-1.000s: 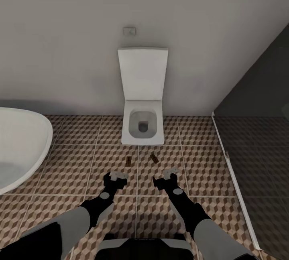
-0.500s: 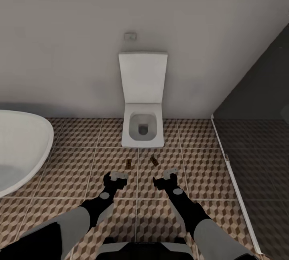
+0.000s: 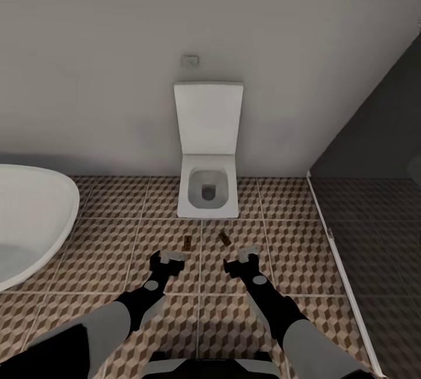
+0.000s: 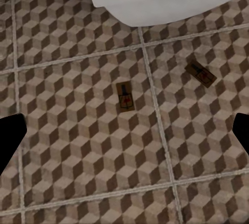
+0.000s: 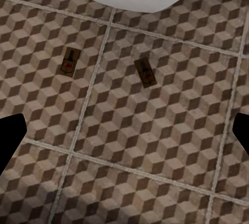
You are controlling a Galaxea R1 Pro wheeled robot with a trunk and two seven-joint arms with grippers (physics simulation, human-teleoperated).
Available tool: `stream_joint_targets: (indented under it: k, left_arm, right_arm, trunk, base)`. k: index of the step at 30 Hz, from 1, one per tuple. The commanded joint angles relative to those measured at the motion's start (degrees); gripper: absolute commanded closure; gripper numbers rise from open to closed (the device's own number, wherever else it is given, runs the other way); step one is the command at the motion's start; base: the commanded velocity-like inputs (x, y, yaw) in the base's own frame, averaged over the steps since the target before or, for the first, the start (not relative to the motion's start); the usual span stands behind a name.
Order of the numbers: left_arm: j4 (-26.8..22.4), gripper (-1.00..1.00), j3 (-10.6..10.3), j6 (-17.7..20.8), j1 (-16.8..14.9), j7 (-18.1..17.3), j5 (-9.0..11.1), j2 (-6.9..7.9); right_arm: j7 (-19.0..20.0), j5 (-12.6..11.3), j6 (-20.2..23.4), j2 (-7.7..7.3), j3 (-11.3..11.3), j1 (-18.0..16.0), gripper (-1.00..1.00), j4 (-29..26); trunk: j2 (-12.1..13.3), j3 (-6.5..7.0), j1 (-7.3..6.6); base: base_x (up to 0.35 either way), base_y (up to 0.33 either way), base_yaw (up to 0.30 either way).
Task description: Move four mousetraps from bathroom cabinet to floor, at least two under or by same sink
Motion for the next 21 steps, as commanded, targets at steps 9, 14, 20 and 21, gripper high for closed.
stream_joint_targets:
  k: [9,14,20,21]
  left_arm:
    - [0.2,-1.0,-0.5,-2.7,0.2,0.4,0.3,1.48]
    - [0.3,-1.0,-0.5,-4.2,0.3,0.3,0.3,2.22]
    - [1.0,-1.0,-0.5,-4.6,0.4,-1.5,0.3,2.53]
    - [1.3,-1.0,-0.5,-4.7,0.4,-2.0,0.3,2.54]
  right_arm:
    - [-0.5,0.2,-4.8,-1.86,0.3,0.0,-1.0,1.7]
    - [-0.5,0.2,-6.0,-2.64,0.3,0.0,-1.0,3.9]
    - [-0.4,0.2,-7.3,-3.07,0.3,0.0,-1.0,6.7]
    - [-0.5,0.2,-7.7,-3.16,0.3,0.0,-1.0,7.3]
  trunk:
    - [-0.1,0.77,0.03]
    - [-0.1,1.24,0.03]
    - [-0.1,1.8,0.03]
    - [-0.1,1.89,0.03]
  base:
    - [0.0,0.0,0.0]
    - [0.0,0.0,0.0]
    - [0.0,0.0,0.0]
    - [0.0,0.0,0.0]
